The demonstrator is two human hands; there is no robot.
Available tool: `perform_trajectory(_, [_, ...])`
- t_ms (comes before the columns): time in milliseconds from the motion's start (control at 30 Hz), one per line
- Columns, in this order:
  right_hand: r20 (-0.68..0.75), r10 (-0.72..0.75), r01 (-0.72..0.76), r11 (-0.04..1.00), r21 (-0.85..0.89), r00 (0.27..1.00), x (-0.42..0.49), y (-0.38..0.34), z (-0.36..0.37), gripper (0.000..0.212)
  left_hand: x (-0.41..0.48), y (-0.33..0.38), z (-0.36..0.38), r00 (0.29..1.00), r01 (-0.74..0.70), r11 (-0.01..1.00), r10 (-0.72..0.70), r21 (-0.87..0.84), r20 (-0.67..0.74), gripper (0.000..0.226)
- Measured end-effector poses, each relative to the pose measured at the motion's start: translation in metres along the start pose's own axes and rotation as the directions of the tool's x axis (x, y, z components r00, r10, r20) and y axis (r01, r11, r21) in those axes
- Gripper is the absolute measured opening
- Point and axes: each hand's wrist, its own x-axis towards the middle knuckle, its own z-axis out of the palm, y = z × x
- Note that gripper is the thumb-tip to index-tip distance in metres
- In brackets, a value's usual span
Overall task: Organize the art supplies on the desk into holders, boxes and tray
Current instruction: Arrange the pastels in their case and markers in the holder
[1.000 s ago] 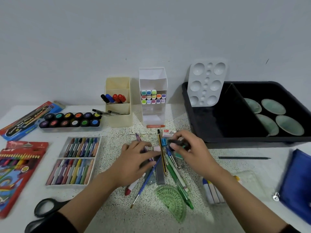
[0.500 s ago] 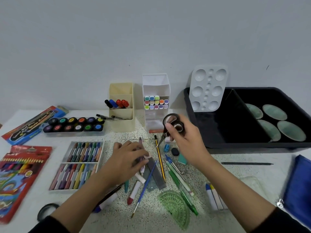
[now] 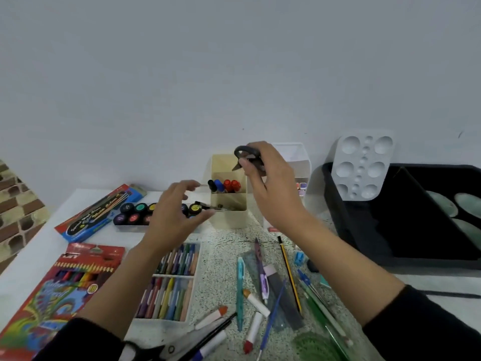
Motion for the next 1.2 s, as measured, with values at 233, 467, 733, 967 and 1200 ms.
perform_trajectory(233, [0.162, 0.079, -0.032, 0.962, -0.271, 0.984, 0.044, 0.026, 0.052, 0.018, 0.016, -0.025, 0.013, 0.970, -0.173, 0.983, 0.161, 0.051, 0.184, 0.023])
perform_trajectory(467, [0.236, 0.257, -0.192, 0.944, -0.267, 0.937, 0.055, 0.048, 0.079, 0.012, 0.020, -0.029, 0.005, 0.948, -0.190, 0.982, 0.189, -0.021, 0.257, 0.030])
perform_trajectory(733, [0.217, 0.249, -0.207, 0.958, -0.199, 0.944, 0.034, 0.044, 0.074, 0.034, -0.004, -0.033, -0.002, 0.970, -0.129, 0.987, 0.146, -0.098, 0.194, 0.052])
perform_trajectory(967, [0.211, 0.157, -0.119, 0.976, -0.183, 0.965, -0.009, 0.018, 0.049, 0.032, -0.045, -0.049, -0.019, 0.969, -0.100, 0.994, 0.090, 0.033, 0.230, 0.022])
perform_trajectory(1200, [0.531, -0.029, 0.028, 1.000, 0.010, 0.847, -0.091, -0.013, 0.045, 0.009, -0.106, -0.066, -0.017, 0.918, -0.198, 0.937, 0.075, 0.286, 0.390, 0.048])
